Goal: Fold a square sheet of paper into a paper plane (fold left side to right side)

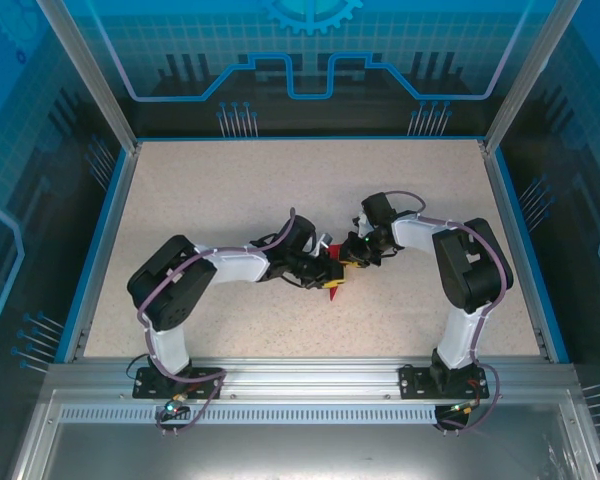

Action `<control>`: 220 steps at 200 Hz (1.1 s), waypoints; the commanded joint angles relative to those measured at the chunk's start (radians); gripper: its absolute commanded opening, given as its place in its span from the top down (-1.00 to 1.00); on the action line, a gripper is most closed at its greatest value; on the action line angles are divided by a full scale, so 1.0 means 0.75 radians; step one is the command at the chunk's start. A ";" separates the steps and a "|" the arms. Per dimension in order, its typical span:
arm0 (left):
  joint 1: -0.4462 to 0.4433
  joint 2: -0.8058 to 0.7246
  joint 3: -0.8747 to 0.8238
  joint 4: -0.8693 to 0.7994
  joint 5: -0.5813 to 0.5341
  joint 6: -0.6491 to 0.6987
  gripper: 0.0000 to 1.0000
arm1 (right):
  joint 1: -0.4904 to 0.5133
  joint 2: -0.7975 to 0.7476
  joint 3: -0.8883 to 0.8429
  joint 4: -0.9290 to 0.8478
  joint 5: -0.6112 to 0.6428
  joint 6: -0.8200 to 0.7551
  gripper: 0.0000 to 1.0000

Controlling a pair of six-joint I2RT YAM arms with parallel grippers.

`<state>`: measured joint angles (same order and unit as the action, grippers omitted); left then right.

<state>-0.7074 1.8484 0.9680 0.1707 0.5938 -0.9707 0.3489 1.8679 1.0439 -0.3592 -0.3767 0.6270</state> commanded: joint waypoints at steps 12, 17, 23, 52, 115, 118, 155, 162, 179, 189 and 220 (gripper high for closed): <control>-0.007 0.041 0.003 -0.060 -0.030 -0.044 0.63 | 0.022 0.089 -0.025 -0.079 0.074 -0.014 0.60; -0.008 0.045 0.000 -0.060 -0.032 -0.045 0.63 | 0.022 0.089 -0.024 -0.079 0.074 -0.014 0.60; -0.009 0.050 -0.004 -0.064 -0.035 -0.049 0.63 | 0.022 0.090 -0.025 -0.079 0.073 -0.014 0.60; -0.021 0.078 -0.030 -0.049 -0.045 -0.078 0.63 | 0.022 0.091 -0.026 -0.079 0.073 -0.014 0.60; -0.033 0.119 -0.067 -0.028 -0.075 -0.132 0.63 | 0.024 0.082 -0.022 -0.083 0.071 -0.018 0.60; -0.033 0.119 -0.069 -0.028 -0.074 -0.132 0.63 | 0.024 0.082 -0.021 -0.085 0.073 -0.018 0.60; -0.049 0.125 -0.065 -0.052 -0.077 -0.131 0.63 | 0.023 0.087 -0.015 -0.091 0.078 -0.020 0.60; -0.051 0.125 -0.065 -0.062 -0.081 -0.132 0.63 | 0.023 0.086 -0.014 -0.090 0.074 -0.022 0.60; -0.055 0.129 -0.066 -0.098 -0.090 -0.141 0.63 | 0.024 0.071 -0.013 -0.070 0.061 -0.024 0.60; -0.058 0.131 -0.069 -0.120 -0.103 -0.152 0.64 | 0.023 0.052 -0.013 -0.051 0.051 -0.024 0.60; -0.071 0.144 -0.054 -0.199 -0.129 -0.148 0.65 | 0.020 -0.023 -0.027 0.053 -0.019 -0.016 0.63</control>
<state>-0.7403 1.9179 0.9386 0.1501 0.5152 -1.0584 0.3489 1.8660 1.0489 -0.3569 -0.3862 0.6235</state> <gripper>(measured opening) 0.179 0.197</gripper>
